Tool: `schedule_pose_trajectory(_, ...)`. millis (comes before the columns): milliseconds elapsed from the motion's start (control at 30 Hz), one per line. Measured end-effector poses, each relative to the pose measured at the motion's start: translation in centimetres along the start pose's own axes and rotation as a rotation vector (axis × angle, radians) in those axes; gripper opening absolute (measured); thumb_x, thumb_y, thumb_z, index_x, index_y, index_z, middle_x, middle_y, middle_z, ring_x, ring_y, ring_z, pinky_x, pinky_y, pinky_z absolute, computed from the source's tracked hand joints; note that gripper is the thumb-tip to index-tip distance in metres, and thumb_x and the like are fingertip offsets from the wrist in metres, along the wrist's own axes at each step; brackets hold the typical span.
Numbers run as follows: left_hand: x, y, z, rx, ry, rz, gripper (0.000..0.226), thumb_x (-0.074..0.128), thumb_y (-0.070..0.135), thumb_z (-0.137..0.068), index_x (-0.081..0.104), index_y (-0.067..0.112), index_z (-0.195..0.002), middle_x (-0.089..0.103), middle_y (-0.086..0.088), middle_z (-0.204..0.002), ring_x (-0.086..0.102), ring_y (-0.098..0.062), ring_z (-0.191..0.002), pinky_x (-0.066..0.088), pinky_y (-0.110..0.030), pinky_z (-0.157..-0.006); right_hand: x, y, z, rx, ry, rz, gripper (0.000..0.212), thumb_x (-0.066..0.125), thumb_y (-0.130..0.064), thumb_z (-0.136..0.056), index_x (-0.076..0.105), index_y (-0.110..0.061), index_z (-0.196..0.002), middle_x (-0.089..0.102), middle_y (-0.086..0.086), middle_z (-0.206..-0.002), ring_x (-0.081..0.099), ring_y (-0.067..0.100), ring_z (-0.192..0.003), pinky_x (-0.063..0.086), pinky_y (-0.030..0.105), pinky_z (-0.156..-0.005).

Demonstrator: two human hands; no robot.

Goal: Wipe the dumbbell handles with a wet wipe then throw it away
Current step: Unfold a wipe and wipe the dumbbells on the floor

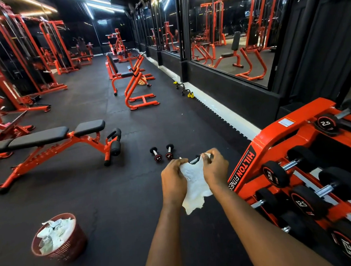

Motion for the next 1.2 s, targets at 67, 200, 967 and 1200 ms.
schedule_pose_trajectory(67,0.1,0.1,0.1,0.013,-0.002,0.003,0.049,0.044,-0.018,-0.085,0.075,0.009,-0.111,0.070,0.011,-0.105,0.060,0.014,-0.097,0.042,-0.004,-0.083,0.1,0.3,-0.3,0.035,-0.005,-0.007,0.019,0.062,-0.027,-0.095,0.055,-0.013,-0.085,0.062,0.000,-0.075,0.061,0.022,-0.070,0.051,0.037,-0.063)
schedule_pose_trajectory(200,0.1,-0.3,-0.2,0.004,0.024,0.010,0.052,0.041,-0.013,-0.089,0.071,0.013,-0.122,0.069,0.012,-0.119,0.062,0.000,-0.110,0.046,-0.013,-0.095,0.2,1.0,-0.9,0.188,-0.062,-0.057,0.030,0.056,-0.036,-0.098,0.056,-0.008,-0.090,0.061,0.003,-0.080,0.058,0.022,-0.071,0.043,0.031,-0.062)
schedule_pose_trajectory(967,-0.9,-4.9,-2.1,-0.275,-0.362,-0.292,0.016,0.070,0.002,-0.083,0.078,0.014,-0.090,0.074,-0.006,-0.086,0.066,-0.016,-0.081,0.040,-0.005,-0.050,2.6,2.1,0.4,0.201,-0.866,0.032,0.019,0.080,-0.002,-0.076,0.073,-0.010,-0.092,0.069,0.006,-0.086,0.063,0.012,-0.075,0.048,0.019,-0.067)
schedule_pose_trajectory(1200,-0.5,-4.1,-1.8,-0.330,-0.187,-0.268,0.021,0.047,0.008,-0.092,0.059,0.020,-0.081,0.066,-0.008,-0.091,0.057,-0.024,-0.088,0.042,-0.032,-0.071,1.9,1.8,-0.2,0.113,-0.703,0.093,0.014,0.073,-0.021,-0.086,0.070,-0.015,-0.074,0.066,-0.005,-0.074,0.056,0.008,-0.069,0.042,0.023,-0.063)
Point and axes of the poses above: each hand's wrist, its own z-axis away from the middle knuckle, its own x-axis out of the palm, y = z × x, the point moved 7 cm from there along -z, towards the middle knuckle
